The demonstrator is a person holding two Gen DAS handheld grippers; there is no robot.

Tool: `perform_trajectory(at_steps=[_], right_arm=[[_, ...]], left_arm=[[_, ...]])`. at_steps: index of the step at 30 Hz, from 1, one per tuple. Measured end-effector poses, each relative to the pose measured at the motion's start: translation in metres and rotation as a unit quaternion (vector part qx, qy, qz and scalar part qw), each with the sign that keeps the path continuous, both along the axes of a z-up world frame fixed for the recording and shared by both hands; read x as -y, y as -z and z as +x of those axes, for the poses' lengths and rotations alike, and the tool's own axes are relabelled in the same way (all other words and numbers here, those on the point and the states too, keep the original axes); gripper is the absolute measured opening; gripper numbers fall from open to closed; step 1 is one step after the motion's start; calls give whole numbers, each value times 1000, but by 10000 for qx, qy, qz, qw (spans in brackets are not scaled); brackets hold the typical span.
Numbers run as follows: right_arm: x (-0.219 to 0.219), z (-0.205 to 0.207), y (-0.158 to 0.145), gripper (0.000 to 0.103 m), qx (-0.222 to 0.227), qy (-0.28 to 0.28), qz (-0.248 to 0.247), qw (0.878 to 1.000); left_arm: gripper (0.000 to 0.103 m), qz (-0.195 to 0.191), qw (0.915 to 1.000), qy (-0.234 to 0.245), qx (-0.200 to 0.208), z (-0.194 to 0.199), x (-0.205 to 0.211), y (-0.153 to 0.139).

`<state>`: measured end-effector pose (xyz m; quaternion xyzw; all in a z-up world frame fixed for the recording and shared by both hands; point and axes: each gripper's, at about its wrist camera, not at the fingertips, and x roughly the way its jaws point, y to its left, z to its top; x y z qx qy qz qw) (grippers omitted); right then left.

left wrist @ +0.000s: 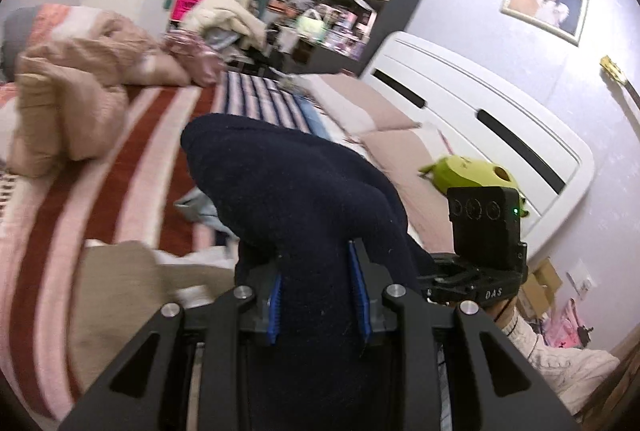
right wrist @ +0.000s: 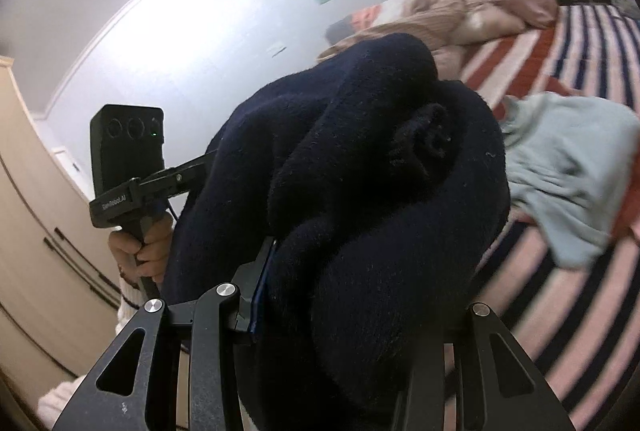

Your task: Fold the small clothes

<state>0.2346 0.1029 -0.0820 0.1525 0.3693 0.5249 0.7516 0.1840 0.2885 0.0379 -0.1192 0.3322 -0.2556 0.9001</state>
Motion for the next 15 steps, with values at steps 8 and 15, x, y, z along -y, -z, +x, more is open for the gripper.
perform_trajectory(at_steps=[8, 15], right_arm=[[-93, 12, 1, 34, -326, -416, -13, 9986], [-140, 42, 50, 34, -960, -399, -562, 9930]], left_arm=[[26, 475, 9977, -439, -187, -3, -83, -4], [26, 622, 9893, -854, -1005, 39, -128, 71]])
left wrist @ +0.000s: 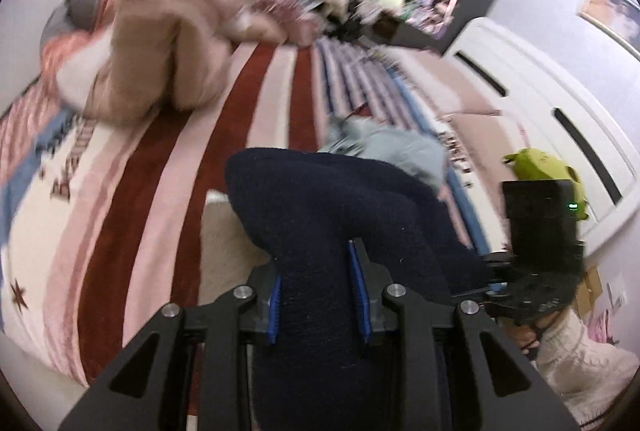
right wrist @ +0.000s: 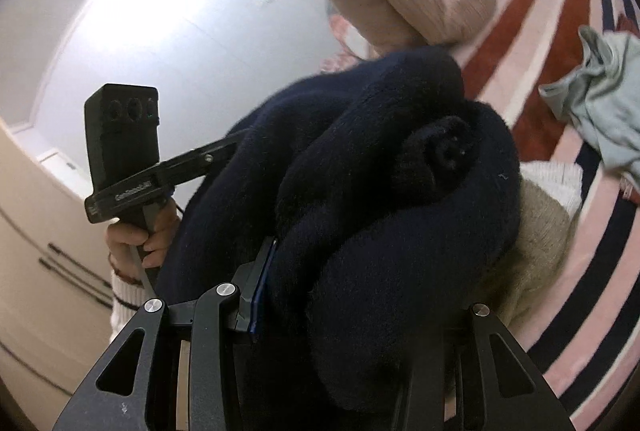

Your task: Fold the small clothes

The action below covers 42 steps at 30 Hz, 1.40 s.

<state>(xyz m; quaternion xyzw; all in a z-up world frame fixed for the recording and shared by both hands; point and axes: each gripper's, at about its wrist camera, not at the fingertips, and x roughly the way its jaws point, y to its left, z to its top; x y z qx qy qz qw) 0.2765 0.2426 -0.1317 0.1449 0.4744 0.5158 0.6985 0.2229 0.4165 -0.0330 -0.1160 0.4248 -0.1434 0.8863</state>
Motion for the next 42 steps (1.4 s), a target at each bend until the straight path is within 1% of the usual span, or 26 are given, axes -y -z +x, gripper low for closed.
perform_trajectory(at_steps=[2, 4, 6, 8, 11, 12, 13, 14, 15, 16, 17, 20, 22, 23, 24, 25, 27, 31, 33, 35, 36, 39, 42], right_arm=[[-7, 5, 10, 34, -15, 91, -121, 9999], [-9, 15, 18, 34, -84, 146, -151, 9997], [-11, 21, 22, 34, -173, 165, -169, 9996], [-8, 28, 23, 36, -131, 216, -253, 9994], [-4, 17, 19, 41, 25, 211, -378, 9991], [-5, 17, 18, 42, 39, 201, -401, 9990], [-4, 16, 18, 43, 37, 184, -436, 9989], [-4, 16, 18, 45, 29, 170, -459, 9988], [-5, 19, 18, 46, 37, 162, -470, 9988], [-3, 17, 16, 46, 83, 155, -465, 9988], [-1, 15, 13, 47, 148, 168, -460, 9987], [11, 3, 7, 51, 338, 245, -450, 9981], [16, -1, 3, 53, 497, 297, -472, 9972], [19, -3, 0, 53, 554, 307, -487, 9968], [23, -7, -3, 53, 595, 315, -501, 9965], [27, -11, -5, 53, 638, 340, -516, 9960], [36, -17, -11, 53, 750, 381, -535, 9950], [56, -29, -19, 53, 879, 497, -508, 9936], [67, -36, -21, 53, 936, 531, -491, 9930], [80, -45, -26, 53, 1048, 574, -478, 9917], [87, -50, -28, 54, 1123, 602, -481, 9907], [112, -67, -35, 59, 1449, 731, -496, 9855], [139, -84, -40, 59, 1739, 1000, -611, 9778]], left_arm=[[26, -72, 9998, -97, -157, 11, -10, 21], [26, -201, 9996, -139, -150, 19, -19, 36], [26, -295, 9993, -175, -161, 23, -22, 44], [26, -350, 9991, -181, -162, 27, -21, 50], [28, -400, 9990, -181, -26, 22, -18, 48], [35, -398, 9990, -223, 6, 20, -17, 47], [44, -389, 9988, -281, 26, 19, -17, 45], [50, -342, 9986, -396, 64, 16, -17, 42], [59, -307, 9983, -482, 139, 13, -18, 39], [61, -280, 9977, -570, 237, 11, -20, 36], [61, -265, 9966, -693, 363, 6, -20, 33], [62, -229, 9938, -935, 557, -4, -20, 28], [62, -139, 9914, -1094, 705, -12, -18, 21], [63, -100, 9910, -1125, 715, -14, -17, 17], [69, -96, 9911, -1123, 708, -19, -16, 13], [71, -108, 9911, -1109, 728, -23, -13, 9], [71, -27, 9905, -1099, 826, -32, -4, -1], [71, 305, 9884, -1180, 909, -47, 20, -15], [72, 408, 9874, -1151, 1006, -57, 35, -21], [73, 413, 9865, -1166, 1075, -66, 48, -25], [74, 414, 9859, -1154, 1137, -70, 57, -26], [74, 617, 9828, -1126, 1328, -85, 92, -28], [74, 801, 9781, -1156, 1533, -92, 131, -26]])
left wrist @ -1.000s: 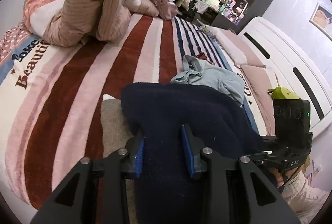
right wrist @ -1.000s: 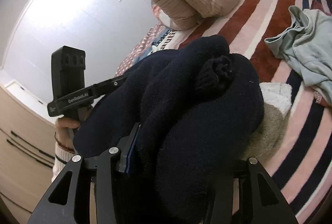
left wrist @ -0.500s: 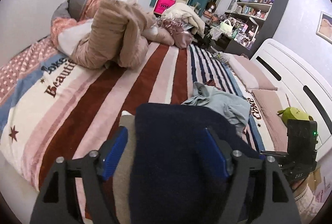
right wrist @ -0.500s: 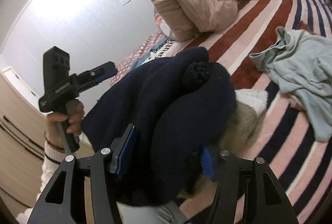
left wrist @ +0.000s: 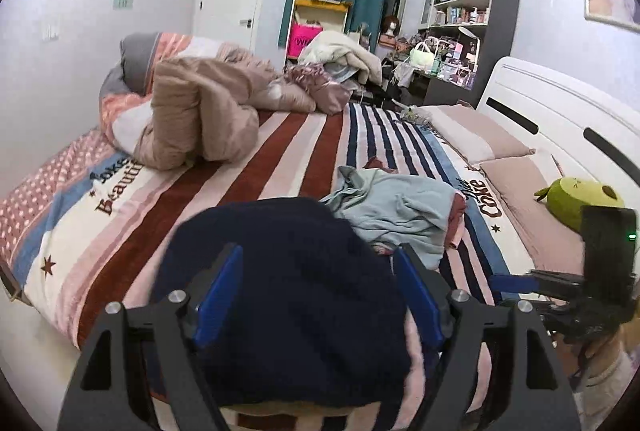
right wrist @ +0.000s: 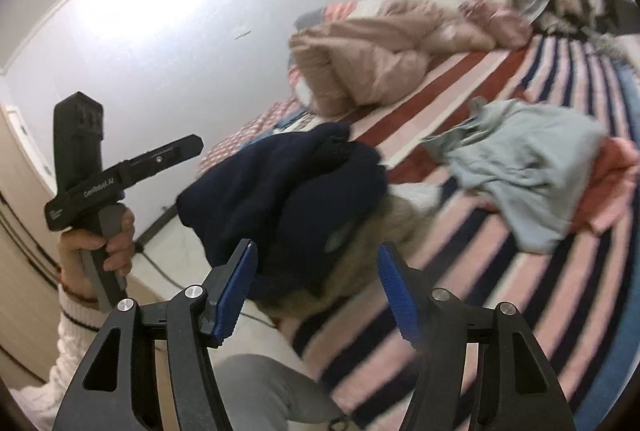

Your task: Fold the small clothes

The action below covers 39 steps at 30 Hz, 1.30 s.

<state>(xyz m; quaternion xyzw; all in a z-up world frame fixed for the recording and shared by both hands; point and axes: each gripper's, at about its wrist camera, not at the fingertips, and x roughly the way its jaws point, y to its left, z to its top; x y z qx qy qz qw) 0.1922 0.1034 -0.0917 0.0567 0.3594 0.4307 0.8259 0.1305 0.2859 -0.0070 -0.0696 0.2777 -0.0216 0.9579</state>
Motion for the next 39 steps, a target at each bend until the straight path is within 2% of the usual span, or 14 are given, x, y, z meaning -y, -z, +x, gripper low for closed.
perform_trajectory(at_steps=[2, 6, 9, 11, 13, 14, 19, 21, 22, 26, 31, 39], right_arm=[[21, -13, -4, 59, 256, 181, -103, 9995], [64, -38, -12, 69, 749, 574, -269, 9952], [97, -60, -16, 72, 1143, 730, -461, 9897], [118, -76, -17, 74, 1411, 914, -555, 9842], [138, -89, -17, 82, 1614, 1176, -621, 9779], [148, -95, -17, 85, 1667, 1302, -634, 9753], [188, -118, -16, 88, 1908, 1897, -731, 9603], [202, -125, -16, 100, 2007, 2107, -721, 9540], [208, -129, -16, 101, 2080, 2211, -701, 9502], [230, -140, -17, 103, 2274, 2550, -683, 9373], [244, -146, -17, 103, 2353, 2794, -648, 9286], [247, -144, -12, 103, 2326, 2873, -679, 9267]], left_arm=[[74, 51, 9999, -13, 88, -2, 21, 2], [74, 349, 9987, 45, 359, -9, 73, 5], [91, 365, 9973, 77, 640, -20, 108, 3], [95, 466, 9947, 123, 911, -30, 133, 1], [101, 602, 9910, 2, 1199, -42, 159, -1], [102, 634, 9894, -59, 1304, -46, 166, -2], [102, 828, 9788, -415, 1827, -63, 204, 3], [102, 929, 9767, -547, 1855, -64, 215, 7], [102, 956, 9763, -605, 1847, -63, 220, 10], [102, 1004, 9773, -573, 1774, -60, 235, 19], [102, 987, 9783, -471, 1760, -58, 246, 24], [102, 1179, 9750, -372, 1848, -59, 256, 25]])
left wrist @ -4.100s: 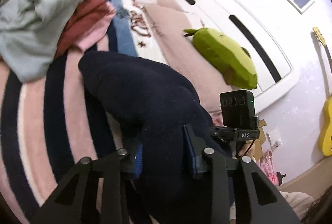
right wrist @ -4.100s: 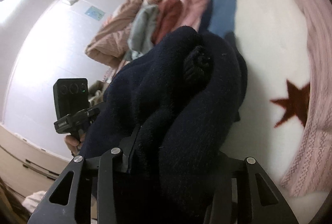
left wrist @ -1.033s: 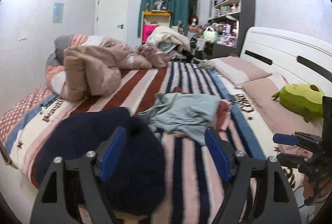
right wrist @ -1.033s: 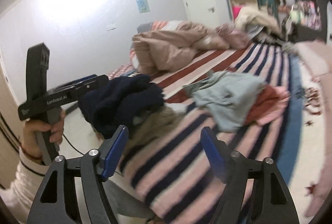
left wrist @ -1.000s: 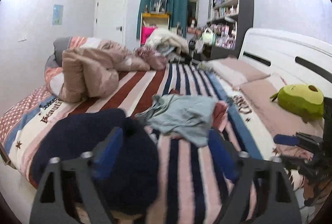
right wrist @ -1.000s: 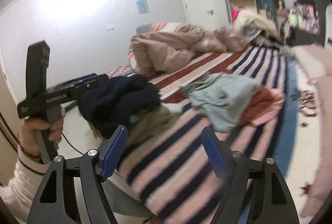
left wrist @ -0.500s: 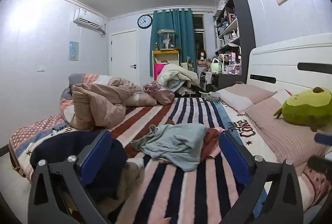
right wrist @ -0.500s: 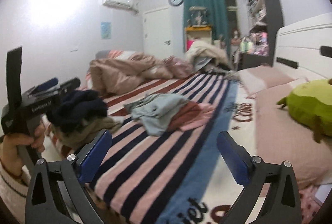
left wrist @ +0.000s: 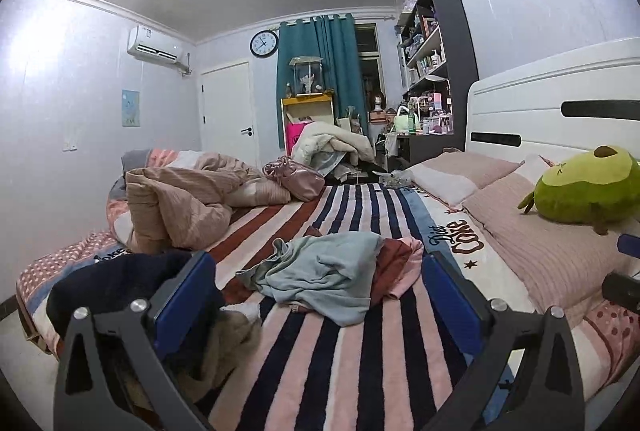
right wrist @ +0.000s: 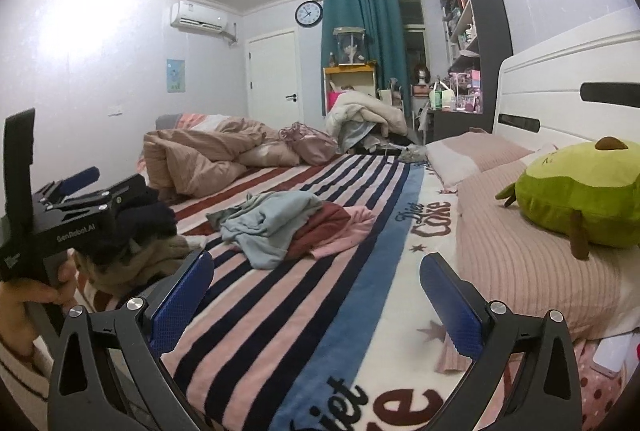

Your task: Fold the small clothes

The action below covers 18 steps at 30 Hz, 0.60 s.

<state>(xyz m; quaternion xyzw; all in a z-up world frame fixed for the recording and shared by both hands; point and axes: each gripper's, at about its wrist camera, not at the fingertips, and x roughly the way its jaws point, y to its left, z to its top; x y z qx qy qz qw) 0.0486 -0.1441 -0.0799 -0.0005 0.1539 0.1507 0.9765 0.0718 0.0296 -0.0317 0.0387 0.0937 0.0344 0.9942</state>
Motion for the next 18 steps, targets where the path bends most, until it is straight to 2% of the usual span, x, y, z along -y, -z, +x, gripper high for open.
perform_trajectory(at_steps=[18], right_arm=[[-5, -1, -1, 103, 123, 77, -72, 9999]], left_arm=[[102, -145, 9998, 83, -51, 0, -5, 0]])
